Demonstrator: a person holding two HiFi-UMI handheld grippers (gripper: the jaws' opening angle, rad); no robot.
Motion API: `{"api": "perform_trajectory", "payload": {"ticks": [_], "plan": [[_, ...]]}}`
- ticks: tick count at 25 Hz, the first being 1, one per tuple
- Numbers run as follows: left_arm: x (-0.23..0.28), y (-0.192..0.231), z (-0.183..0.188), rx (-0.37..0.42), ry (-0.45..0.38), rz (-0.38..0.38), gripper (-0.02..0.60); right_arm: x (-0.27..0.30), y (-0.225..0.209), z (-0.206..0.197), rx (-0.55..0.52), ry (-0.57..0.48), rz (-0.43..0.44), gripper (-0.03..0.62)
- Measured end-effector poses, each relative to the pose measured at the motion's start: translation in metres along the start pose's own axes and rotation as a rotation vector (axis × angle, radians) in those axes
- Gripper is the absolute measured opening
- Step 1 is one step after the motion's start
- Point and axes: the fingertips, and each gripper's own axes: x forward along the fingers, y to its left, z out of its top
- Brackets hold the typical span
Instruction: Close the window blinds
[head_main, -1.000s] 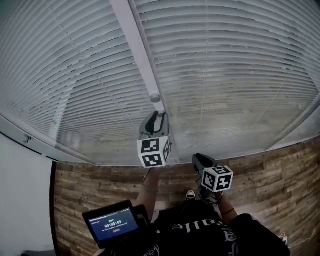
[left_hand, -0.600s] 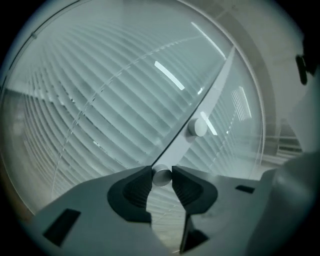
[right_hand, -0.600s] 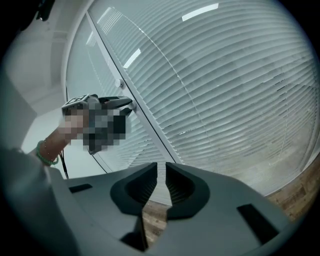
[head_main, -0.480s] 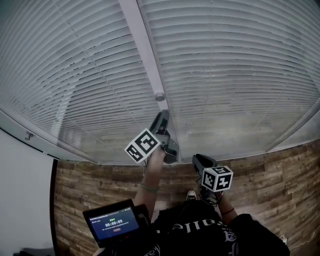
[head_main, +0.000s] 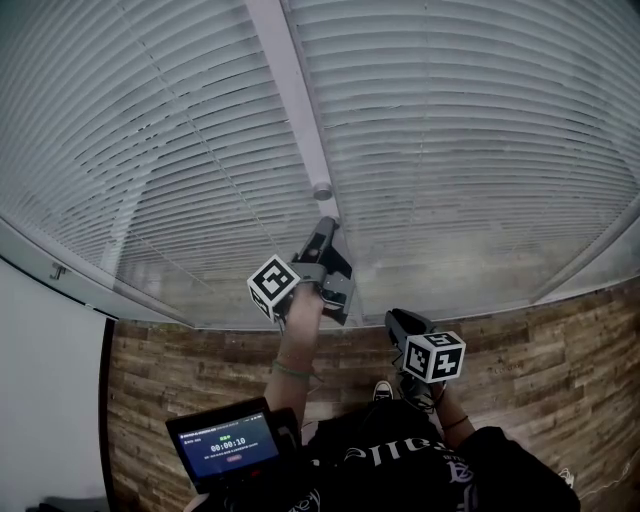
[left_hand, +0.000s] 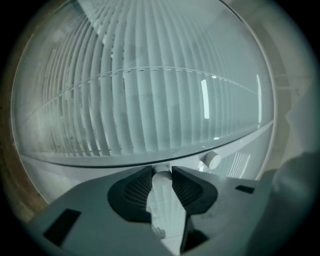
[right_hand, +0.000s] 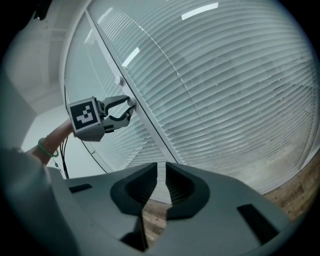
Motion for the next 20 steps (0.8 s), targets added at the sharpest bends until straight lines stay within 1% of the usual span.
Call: {"api": "perform_trajectory", "payload": {"ticks": [3,4,5,6,8,11,15,16,18,20], "plan": [[0.0,0.002,0.001,-0.214,-0.005,-0.029,0.124,0.002,0.002,-0.002,0.002,0.009,-0.008,0.065],[0.0,0.003,0.002,-0.255,-0.004,-0.037,0.124,0.003,0.003,-0.003,0.001,0.012,-0.01,0.065],[0.0,0.004,0.003,-0.27,0.0,-0.044,0.124,0.004,0.004,-0.003,0.001,0.014,-0.011,0.065],[0.0,0.004,0.003,-0.265,0.005,-0.047,0.124,0.005,0.005,-0.004,0.0,0.015,-0.011,0.066],[-0.001,0.003,0.002,-0.222,0.019,-0.051,0.124,0.004,0.008,-0.007,0.0,0.014,-0.013,0.065],[-0.002,-0.004,-0.003,-0.096,0.057,-0.076,0.126,0.001,0.011,-0.011,-0.004,0.015,-0.019,0.065],[-0.01,-0.004,-0.004,-0.007,0.089,-0.08,0.132,-0.003,0.016,-0.017,-0.004,0.015,-0.029,0.066],[-0.015,-0.002,-0.005,0.031,0.1,-0.078,0.132,-0.004,0.017,-0.019,-0.003,0.015,-0.033,0.066],[-0.028,0.003,-0.007,0.149,0.132,-0.07,0.132,-0.006,0.021,-0.024,0.0,0.012,-0.041,0.066],[-0.042,0.008,-0.011,0.306,0.172,-0.053,0.13,-0.007,0.025,-0.028,0.003,0.009,-0.048,0.064]]}}
